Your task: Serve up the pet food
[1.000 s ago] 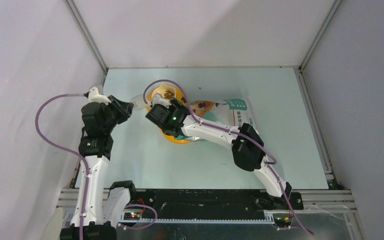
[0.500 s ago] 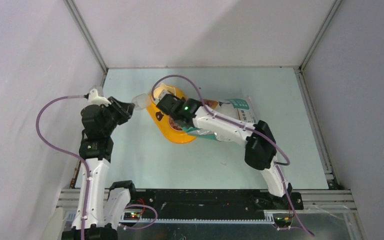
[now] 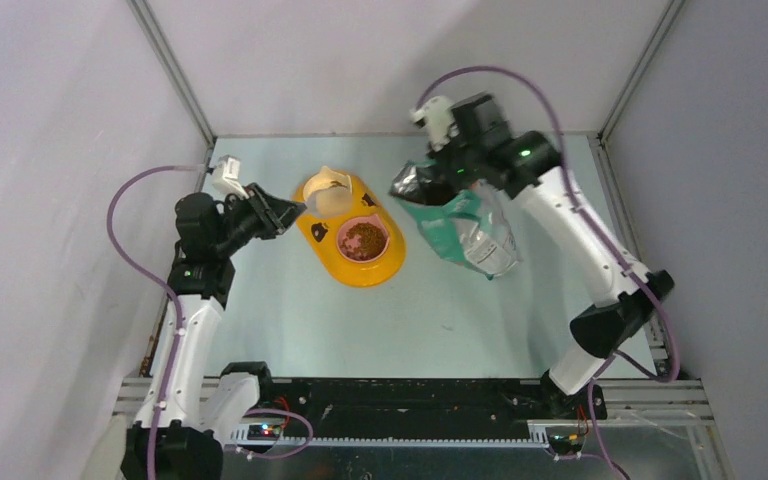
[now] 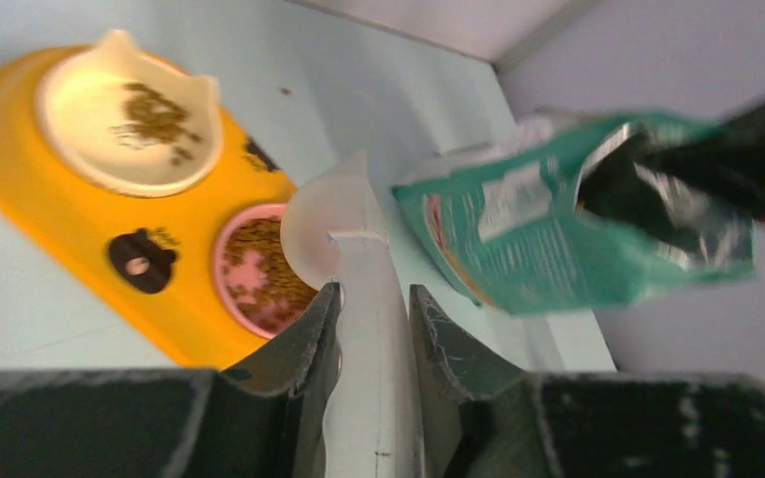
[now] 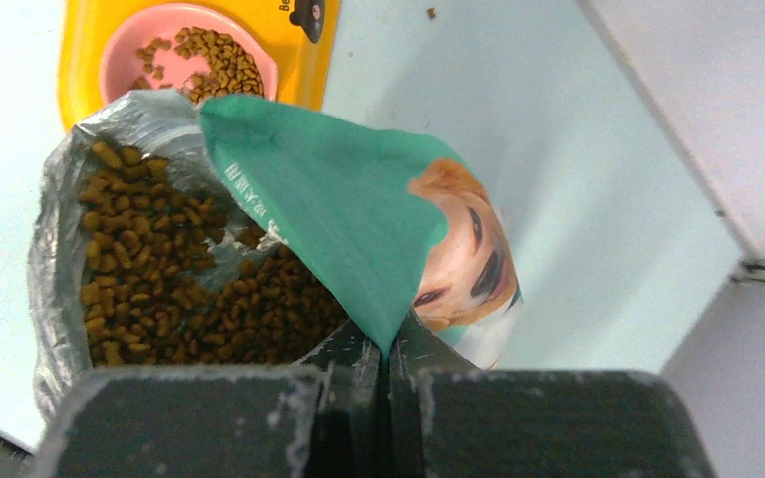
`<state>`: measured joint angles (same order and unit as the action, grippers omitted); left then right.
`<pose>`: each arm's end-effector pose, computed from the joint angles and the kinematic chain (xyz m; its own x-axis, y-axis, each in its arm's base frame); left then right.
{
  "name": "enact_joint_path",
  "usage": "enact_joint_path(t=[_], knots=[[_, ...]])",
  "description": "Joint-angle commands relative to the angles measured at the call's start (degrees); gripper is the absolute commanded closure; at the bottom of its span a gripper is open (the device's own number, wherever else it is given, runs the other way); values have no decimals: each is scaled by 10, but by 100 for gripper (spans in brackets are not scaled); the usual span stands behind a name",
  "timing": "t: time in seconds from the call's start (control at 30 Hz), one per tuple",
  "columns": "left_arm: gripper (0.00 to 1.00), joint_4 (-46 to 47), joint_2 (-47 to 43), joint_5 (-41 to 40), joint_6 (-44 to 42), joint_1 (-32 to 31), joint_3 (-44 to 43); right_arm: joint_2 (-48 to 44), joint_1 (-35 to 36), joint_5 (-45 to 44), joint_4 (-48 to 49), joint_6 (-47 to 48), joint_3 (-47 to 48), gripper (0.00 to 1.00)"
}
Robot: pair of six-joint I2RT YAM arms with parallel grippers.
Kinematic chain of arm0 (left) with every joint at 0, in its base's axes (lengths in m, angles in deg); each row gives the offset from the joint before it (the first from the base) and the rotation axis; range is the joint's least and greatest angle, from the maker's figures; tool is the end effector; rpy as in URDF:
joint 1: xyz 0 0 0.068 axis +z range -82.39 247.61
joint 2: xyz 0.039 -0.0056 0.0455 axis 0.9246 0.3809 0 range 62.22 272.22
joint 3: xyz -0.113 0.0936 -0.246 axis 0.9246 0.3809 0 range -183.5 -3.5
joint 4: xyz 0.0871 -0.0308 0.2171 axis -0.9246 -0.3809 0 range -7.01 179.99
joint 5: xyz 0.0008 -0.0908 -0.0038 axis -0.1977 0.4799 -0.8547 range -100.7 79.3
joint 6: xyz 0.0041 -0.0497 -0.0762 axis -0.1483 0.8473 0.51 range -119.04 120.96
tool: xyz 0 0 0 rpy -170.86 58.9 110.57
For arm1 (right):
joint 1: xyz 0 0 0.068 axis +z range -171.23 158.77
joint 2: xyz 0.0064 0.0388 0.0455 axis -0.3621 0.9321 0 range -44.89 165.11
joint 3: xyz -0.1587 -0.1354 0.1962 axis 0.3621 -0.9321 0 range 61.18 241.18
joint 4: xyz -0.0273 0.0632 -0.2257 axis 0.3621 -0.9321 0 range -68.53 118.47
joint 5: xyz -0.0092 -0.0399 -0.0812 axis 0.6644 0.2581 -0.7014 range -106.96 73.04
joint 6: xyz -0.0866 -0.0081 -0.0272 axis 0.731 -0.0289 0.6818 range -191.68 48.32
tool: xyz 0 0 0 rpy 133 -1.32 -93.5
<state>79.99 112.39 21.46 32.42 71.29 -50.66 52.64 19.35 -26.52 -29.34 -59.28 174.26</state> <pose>0.2041 -0.0303 0.3434 -0.4333 -0.4707 -0.7686 0.2778 0.7415 -0.6107 0.2855 0.2267 0.4014 -0.3811 -0.6053 -0.6989 -0.6450 0.7156 -0.2681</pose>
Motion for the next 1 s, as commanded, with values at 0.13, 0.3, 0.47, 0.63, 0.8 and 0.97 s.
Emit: enact_joint_path(t=[0.13,0.3,0.47,0.63,0.8,0.97], knots=[[100,73,30,185,-49,-86,-98,-82,-172,267,20,74,-41,100],[100,79,76,240,-26,-120,-189,-86,-183,292,24,80,-51,100],[100,44,142,237,-33,-158,-335,-93,-192,284,30,62,-52,100],[100,-124,223,151,-134,-229,-489,-90,-193,261,24,23,-48,92],[100,-217,284,70,-223,-290,-543,-91,-197,251,10,-6,-57,82],[100,-267,321,-12,-299,-330,-564,-93,-213,277,-2,-61,-60,91]])
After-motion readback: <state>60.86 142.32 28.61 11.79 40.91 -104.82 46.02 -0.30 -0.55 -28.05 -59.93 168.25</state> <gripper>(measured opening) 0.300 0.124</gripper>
